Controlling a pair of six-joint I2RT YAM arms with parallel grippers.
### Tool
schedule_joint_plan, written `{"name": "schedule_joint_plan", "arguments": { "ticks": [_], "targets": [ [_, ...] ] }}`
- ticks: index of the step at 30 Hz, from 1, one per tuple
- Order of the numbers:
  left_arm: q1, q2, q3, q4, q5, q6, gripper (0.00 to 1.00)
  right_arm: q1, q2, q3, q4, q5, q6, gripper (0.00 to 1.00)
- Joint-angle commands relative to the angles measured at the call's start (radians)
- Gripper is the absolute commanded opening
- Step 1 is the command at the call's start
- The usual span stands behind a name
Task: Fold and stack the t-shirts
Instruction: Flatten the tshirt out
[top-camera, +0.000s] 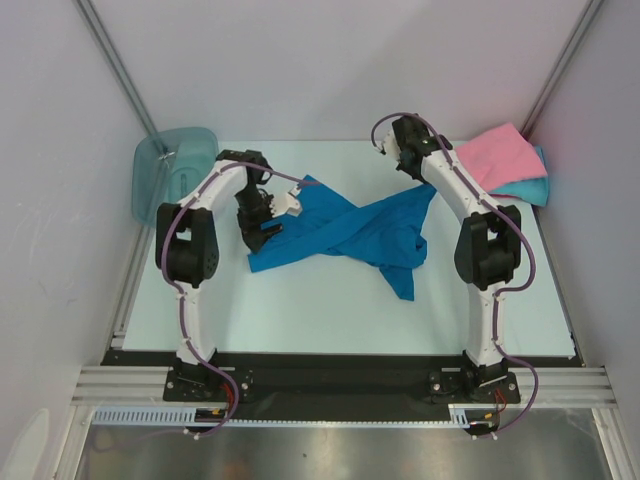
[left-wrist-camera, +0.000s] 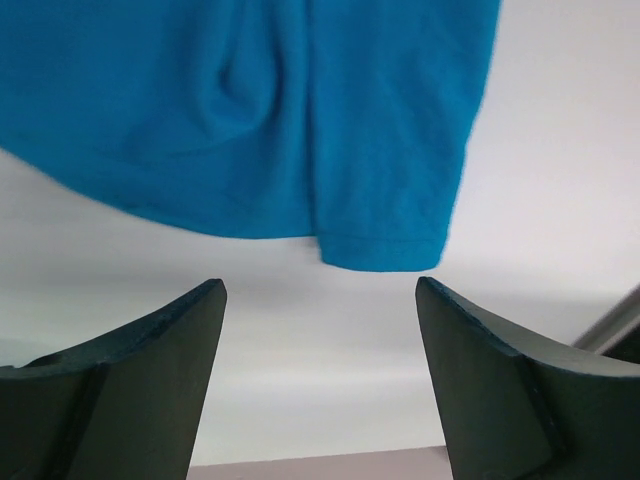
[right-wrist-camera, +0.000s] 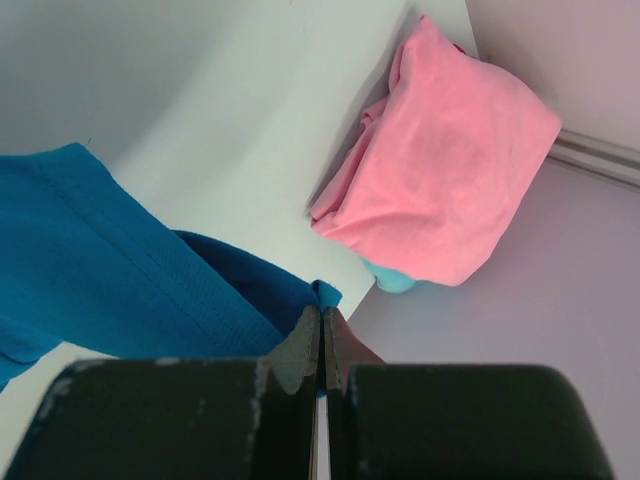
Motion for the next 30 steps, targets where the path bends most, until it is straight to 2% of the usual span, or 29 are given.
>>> {"name": "schedule_joint_plan", "arguments": {
  "ticks": [1, 9, 15, 23, 30],
  "targets": [
    [0.025, -0.059, -0.053, -0.048, 0.072, 0.000, 0.83, 0.008, -0.017, 0.034, 0.005, 0.013, 0.006, 0.00],
    [0.033, -0.034, -0.141, 0.045, 0.083, -0.030, 0.85, 0.018, -0.003, 0.051, 0.003, 0.011, 0.005, 0.00],
    [0.033, -0.033, -0.161, 0.058, 0.106, -0.033, 0.84, 0.024, 0.001, 0.056, 0.002, 0.013, 0.005, 0.00],
    [0.033, -0.020, -0.185, 0.081, 0.098, -0.032, 0.77, 0.034, 0.001, 0.070, -0.001, 0.006, 0.008, 0.00],
    [0.036, -0.011, -0.196, 0.090, 0.089, -0.018, 0.65, 0.037, -0.002, 0.070, -0.004, 0.009, 0.009, 0.00]
  ]
}}
